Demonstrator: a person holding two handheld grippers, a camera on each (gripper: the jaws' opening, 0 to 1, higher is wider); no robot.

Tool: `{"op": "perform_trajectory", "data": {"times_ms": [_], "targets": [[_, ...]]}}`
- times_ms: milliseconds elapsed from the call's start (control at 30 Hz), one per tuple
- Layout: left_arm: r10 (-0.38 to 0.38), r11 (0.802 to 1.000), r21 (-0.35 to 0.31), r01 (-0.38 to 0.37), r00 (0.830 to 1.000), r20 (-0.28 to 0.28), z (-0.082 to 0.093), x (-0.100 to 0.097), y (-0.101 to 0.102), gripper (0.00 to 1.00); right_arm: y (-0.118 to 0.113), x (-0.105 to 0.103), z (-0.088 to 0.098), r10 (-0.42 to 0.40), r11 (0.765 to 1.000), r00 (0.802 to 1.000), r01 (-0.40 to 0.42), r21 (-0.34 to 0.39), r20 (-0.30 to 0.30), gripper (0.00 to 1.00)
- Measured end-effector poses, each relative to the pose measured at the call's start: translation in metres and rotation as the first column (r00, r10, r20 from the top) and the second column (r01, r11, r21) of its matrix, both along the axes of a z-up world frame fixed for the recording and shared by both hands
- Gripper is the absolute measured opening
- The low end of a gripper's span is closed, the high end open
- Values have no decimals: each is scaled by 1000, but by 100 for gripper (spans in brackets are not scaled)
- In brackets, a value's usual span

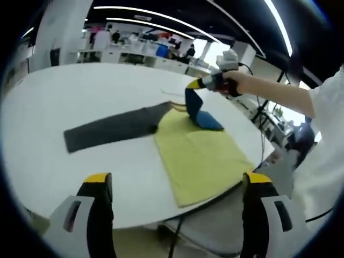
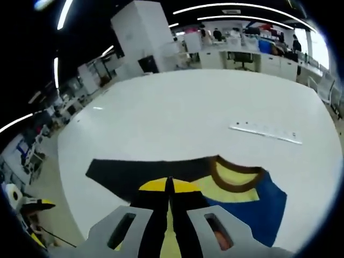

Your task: Fold the garment on the visible template until the final outline fits inside the template.

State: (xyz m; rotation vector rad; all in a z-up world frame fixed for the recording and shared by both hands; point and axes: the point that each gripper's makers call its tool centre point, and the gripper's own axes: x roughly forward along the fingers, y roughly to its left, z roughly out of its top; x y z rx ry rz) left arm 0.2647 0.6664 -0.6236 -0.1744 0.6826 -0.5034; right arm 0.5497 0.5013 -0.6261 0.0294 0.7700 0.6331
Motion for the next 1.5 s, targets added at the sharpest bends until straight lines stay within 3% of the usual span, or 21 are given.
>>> {"op": "perform_trajectory", "data": {"times_ms": [133,800,1500], "targets": [[-16,1000,23,16,1000,1,-4,1,2,99,5,-4,-8,4,1000,1000,-5,-19,-10,2],[-26,1000,1,26,1000,-12,-18,-2,12,99,19,-5,-40,-48,997,996,43,-66,-75,2],[-18,1000,-10,17,999,-32,-28,4,25,99,41,-4,-73,-100,993,985,91,-71,-141,2]]}}
